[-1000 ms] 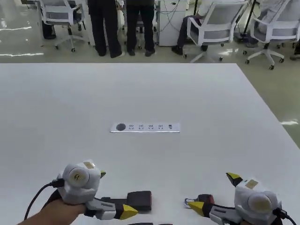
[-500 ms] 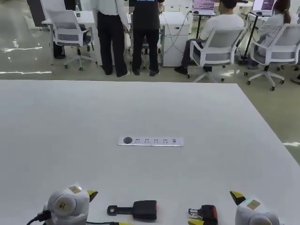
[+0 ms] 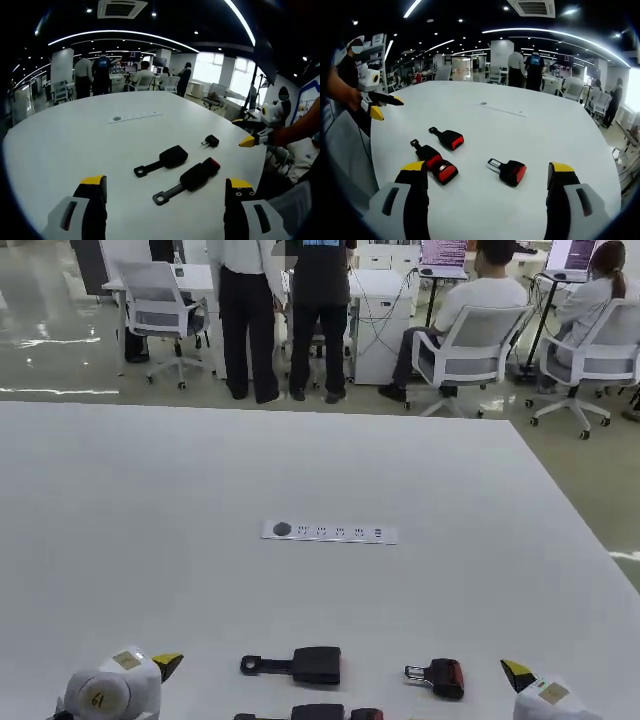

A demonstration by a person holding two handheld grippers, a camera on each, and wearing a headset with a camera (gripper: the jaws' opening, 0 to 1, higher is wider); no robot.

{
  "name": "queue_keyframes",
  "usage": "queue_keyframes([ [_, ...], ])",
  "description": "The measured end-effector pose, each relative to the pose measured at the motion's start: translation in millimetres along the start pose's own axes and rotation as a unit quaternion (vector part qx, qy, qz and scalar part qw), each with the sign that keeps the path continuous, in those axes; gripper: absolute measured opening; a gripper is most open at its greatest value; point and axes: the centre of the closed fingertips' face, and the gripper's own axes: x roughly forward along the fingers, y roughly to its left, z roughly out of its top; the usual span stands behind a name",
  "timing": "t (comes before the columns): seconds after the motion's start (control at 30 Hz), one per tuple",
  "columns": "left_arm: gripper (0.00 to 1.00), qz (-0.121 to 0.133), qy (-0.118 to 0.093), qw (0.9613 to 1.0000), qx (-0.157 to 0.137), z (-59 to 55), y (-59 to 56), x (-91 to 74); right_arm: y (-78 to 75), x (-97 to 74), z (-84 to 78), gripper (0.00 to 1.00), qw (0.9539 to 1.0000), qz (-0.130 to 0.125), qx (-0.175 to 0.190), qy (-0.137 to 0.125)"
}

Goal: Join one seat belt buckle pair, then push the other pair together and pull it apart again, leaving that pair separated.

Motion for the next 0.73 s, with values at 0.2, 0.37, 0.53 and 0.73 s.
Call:
queue_keyframes([
  [0.2,1.00,0.010,-0.014,0.9999,-0.002,-2.0,0.6,-15.2,9.5,-12.6,-6.2,0.99,1.0000,-0.002,-0.004,-0.002],
  [0.37,1.00,0.015,-0.025,0.9995,-0.006,-0.4,1.5,-22.5,10.7,-20.9,-6.1,0.99,0.9998,-0.011,0.006,-0.013],
  [0.53,1.00,0.020,-0.038,0.9990,-0.014,1.5,-1.8,-31.1,11.6,-32.2,-6.7,0.99,0.9995,-0.019,0.011,-0.022],
  [0.73,1.00,0.021,-0.045,0.9987,-0.009,1.5,-2.0,-37.5,14.8,-41.6,-12.1,0.99,0.9993,-0.026,0.016,-0.021],
])
